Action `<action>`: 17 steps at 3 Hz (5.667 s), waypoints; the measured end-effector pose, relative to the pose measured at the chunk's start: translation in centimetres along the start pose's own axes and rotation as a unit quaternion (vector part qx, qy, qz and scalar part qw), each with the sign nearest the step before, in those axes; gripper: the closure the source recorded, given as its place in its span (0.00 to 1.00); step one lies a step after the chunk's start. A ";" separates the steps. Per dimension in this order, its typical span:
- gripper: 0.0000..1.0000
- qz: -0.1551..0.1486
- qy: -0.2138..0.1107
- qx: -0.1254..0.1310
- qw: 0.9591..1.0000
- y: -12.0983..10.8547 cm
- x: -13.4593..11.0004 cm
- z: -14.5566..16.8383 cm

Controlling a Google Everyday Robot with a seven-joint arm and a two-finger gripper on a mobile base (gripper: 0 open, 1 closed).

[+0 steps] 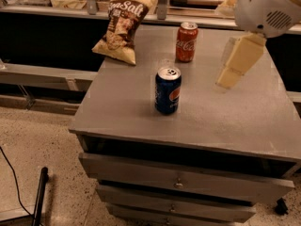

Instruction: Knock pepsi can over

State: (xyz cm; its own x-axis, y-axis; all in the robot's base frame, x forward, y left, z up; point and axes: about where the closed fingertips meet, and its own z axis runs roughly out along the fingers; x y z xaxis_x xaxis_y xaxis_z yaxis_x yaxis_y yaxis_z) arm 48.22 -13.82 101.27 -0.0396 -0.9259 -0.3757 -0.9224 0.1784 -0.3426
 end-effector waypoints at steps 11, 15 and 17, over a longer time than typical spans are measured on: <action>0.00 0.165 -0.417 0.000 0.894 2.3 -3.1 14.2; 0.46 0.138 -0.453 -0.010 0.880 2.5 -5.3 14.7; 0.92 0.132 -0.413 -0.001 0.901 1.1 -6.7 12.8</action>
Offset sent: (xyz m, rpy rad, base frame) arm 0.0195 0.0619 0.0197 0.0772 -0.0539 0.0962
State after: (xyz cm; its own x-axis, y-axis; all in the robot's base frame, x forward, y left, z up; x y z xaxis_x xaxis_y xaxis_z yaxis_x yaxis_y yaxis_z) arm 52.41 -3.19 92.39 0.0412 -0.2878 -0.9568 -0.9231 0.3555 -0.1467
